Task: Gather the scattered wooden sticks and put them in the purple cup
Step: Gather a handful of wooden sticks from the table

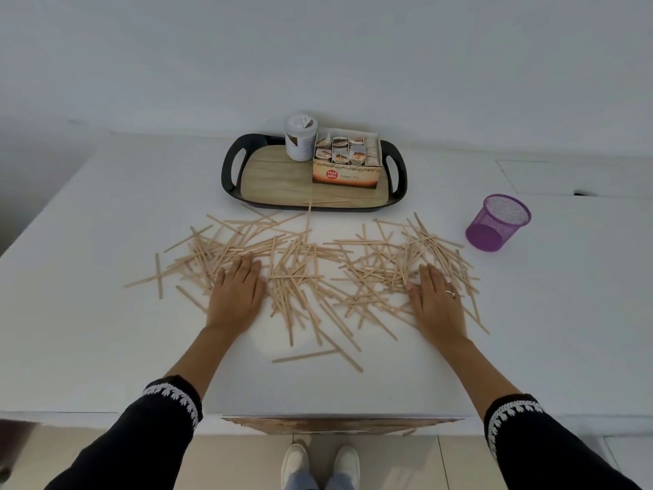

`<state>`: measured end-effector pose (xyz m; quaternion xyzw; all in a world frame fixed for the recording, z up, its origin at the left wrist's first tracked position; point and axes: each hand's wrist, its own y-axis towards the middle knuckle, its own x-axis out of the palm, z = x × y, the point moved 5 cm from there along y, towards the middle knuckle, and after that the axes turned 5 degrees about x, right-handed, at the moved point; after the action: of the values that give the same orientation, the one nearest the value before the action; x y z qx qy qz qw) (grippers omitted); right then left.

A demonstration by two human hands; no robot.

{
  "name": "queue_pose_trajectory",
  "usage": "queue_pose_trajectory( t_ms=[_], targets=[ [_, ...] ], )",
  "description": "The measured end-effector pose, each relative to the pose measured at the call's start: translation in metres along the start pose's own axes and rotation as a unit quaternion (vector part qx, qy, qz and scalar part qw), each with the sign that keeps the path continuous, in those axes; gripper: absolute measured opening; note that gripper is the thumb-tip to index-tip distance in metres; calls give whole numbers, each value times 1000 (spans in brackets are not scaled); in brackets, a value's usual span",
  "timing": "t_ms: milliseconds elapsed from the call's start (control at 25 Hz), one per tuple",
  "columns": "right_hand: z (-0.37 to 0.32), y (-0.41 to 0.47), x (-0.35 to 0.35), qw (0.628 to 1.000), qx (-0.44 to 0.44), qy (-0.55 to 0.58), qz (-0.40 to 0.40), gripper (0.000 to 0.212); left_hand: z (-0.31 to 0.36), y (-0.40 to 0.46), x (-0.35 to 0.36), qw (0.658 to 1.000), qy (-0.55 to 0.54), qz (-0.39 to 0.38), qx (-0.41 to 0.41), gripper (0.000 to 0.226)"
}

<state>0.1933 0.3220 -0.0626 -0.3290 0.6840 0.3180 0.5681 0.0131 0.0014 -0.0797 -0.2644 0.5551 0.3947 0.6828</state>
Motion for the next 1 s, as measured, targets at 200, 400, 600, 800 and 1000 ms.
queue_pose_trajectory(
  t_ms=[200,400,600,800,1000],
  targets=[
    [-1,1,-2,1000,-4,11,6,66,1,-2,-3,1000,-3,4,4,65],
    [2,3,2,999,0,37,15,66,2,-2,-4,1000,7,3,12,71],
    [4,4,5,998,-16,44,35,49,1,-1,-10,999,-37,33,4,61],
    [10,12,-9,980,-16,156,120,39,26,11,-22,993,-87,82,15,49],
    [49,47,-22,974,103,169,108,45,95,32,-6,990,-109,43,79,51]
  ],
)
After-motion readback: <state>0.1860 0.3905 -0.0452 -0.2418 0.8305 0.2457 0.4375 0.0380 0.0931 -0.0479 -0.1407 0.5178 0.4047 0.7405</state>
